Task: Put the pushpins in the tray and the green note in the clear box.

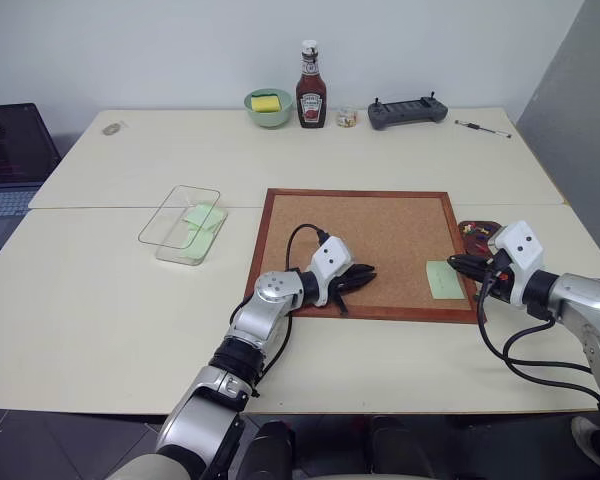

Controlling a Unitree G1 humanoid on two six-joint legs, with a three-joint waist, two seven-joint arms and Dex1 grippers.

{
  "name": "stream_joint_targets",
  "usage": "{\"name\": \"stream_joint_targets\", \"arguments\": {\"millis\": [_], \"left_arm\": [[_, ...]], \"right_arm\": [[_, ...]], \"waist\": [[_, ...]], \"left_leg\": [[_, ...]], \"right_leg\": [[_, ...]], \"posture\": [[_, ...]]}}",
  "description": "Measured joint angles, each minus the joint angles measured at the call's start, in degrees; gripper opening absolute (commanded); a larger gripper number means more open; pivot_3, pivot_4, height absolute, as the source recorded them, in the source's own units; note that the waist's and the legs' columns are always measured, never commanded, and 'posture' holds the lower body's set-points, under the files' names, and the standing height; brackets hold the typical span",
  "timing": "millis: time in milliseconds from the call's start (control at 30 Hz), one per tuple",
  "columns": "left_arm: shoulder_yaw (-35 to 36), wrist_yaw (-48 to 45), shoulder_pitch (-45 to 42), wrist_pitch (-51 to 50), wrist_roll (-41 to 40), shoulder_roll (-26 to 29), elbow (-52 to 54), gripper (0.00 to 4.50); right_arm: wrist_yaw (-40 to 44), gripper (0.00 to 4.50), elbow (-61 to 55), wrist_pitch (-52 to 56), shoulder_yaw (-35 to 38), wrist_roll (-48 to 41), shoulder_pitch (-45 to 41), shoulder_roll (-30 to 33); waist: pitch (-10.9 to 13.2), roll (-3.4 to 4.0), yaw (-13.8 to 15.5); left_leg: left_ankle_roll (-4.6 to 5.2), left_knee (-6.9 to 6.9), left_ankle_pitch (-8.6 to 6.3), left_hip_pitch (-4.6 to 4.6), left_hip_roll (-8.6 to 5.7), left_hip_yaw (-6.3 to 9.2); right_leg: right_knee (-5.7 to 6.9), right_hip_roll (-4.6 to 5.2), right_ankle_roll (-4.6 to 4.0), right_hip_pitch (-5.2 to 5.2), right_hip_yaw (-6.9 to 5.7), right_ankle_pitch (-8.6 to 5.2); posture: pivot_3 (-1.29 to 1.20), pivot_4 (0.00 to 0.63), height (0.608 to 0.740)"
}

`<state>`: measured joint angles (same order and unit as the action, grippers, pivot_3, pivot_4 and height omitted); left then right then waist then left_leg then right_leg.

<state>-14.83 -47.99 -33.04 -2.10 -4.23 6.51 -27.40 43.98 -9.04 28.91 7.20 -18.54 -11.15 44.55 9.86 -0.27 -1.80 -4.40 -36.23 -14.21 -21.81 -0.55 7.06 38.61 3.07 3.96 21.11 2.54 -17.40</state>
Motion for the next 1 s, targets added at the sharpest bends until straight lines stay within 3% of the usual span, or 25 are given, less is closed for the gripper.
{"name": "stream_joint_targets", "arguments": {"millis": [233, 767, 1000], "left_arm": [[1.9, 1.3, 1.4, -3.4, -0.6, 1.8, 5.6, 2.65], [1.4, 1.3, 3.8, -4.8, 0.0, 3.3, 10.0, 2.65], [0.7, 2.1, 3.8, -4.7, 0.2, 3.3, 10.0, 2.7]], "right_arm": [[-2.7, 0.0, 3.6, -2.1, 0.6, 2.6, -2.0, -0.1], [-11.2, 0.0, 19.8, -7.0, -6.1, 18.2, -12.3, 0.3], [-13.0, 1.37, 23.4, -7.0, -6.4, 20.7, -14.4, -0.3]], "waist": [[0.1, -0.07, -0.1], [0.1, -0.08, -0.1], [0.1, -0.08, -0.1]], "left_leg": [[0.0, 0.03, 0.0, -0.15, 0.01, -0.01], [0.0, 0.04, 0.0, -0.18, 0.0, -0.05], [0.0, 0.05, 0.0, -0.18, 0.01, -0.05]], "right_leg": [[0.0, 0.0, -0.01, 0.17, 0.01, 0.0], [0.0, 0.01, -0.03, 0.23, 0.06, 0.01], [0.0, 0.01, -0.03, 0.23, 0.06, 0.01]], "posture": [[0.0, 0.15, 0.74], [0.0, 0.15, 0.74], [0.0, 0.15, 0.74]]}}
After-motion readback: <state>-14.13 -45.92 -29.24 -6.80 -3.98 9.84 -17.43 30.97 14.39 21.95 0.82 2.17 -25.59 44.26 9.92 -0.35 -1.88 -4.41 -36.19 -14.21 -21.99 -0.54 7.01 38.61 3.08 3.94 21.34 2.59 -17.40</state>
